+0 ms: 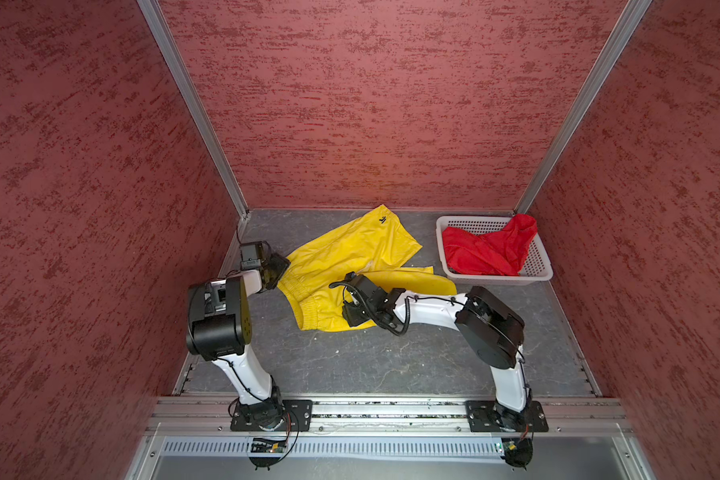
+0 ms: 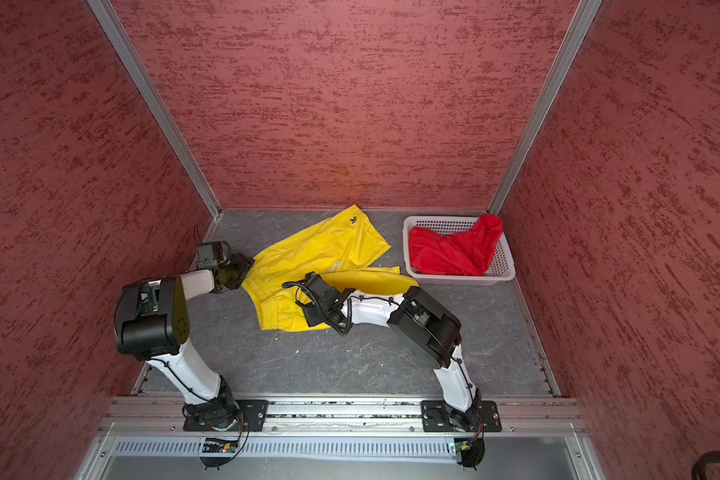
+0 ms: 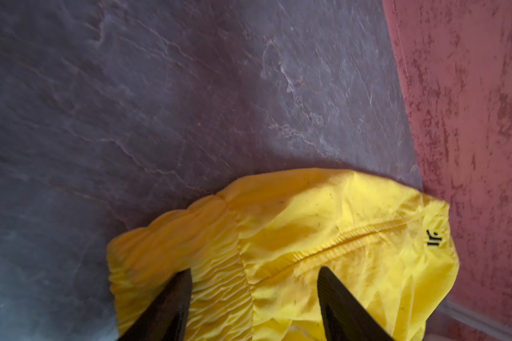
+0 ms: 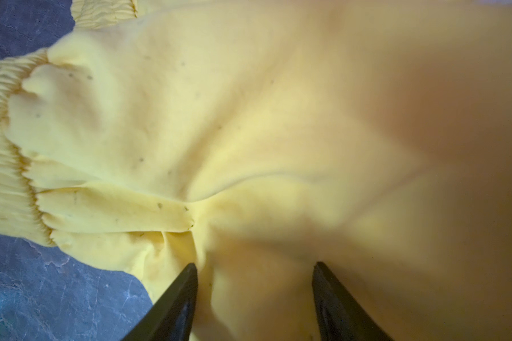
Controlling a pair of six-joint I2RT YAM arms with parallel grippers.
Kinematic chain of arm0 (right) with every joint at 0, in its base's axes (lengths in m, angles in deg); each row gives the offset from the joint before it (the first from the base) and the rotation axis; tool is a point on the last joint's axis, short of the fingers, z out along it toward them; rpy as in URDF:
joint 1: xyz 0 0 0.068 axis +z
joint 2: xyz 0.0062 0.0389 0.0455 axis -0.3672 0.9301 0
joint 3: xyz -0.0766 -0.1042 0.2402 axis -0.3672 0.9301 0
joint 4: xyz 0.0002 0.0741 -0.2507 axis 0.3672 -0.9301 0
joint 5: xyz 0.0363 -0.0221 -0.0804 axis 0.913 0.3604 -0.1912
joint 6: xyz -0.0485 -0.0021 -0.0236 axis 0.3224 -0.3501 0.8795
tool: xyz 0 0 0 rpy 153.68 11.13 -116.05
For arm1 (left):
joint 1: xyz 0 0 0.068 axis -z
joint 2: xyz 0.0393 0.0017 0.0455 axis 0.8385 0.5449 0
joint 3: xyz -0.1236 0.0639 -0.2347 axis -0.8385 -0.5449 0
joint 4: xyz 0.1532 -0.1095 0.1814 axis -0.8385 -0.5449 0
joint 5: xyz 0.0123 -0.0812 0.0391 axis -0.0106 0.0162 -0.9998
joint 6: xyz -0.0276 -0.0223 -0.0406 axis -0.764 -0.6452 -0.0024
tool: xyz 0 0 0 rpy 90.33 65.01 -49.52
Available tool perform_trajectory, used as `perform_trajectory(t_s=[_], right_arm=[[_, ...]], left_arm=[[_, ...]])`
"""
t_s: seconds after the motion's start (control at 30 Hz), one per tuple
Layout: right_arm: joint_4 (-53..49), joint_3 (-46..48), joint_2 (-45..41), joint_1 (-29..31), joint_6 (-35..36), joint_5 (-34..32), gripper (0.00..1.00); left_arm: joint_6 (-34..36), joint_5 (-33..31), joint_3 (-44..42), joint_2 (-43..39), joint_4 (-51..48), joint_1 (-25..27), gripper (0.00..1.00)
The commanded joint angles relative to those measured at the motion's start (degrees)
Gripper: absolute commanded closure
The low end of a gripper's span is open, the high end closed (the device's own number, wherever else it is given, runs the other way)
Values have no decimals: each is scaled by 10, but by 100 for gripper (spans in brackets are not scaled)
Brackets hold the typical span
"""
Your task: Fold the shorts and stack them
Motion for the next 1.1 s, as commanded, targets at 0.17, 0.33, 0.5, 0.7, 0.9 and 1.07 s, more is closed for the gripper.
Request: perform_trajectory(t_s=[0.17, 0.33, 0.5, 0.7, 0.9, 1.07], right_arm=[[-6, -3, 23, -2, -10, 14, 36], [-6, 4, 22, -2, -12, 12, 36], [-3, 12, 26, -2, -19, 13, 36], [0, 14, 31, -2, -23, 11, 36], [11, 25, 30, -2, -28, 17, 36], [17, 36, 30, -2, -30, 19, 36]], left_arm=[[3, -28, -70, -71, -63, -6, 27], [3, -26, -82, -84, -81, -3, 37], [-1, -37, -113, -136, -92, -2, 51], [4, -54, -124, -173, -118, -2, 45], [3, -51, -122, -169, -108, 2, 34], [-13, -37, -118, -134, -83, 4, 38]])
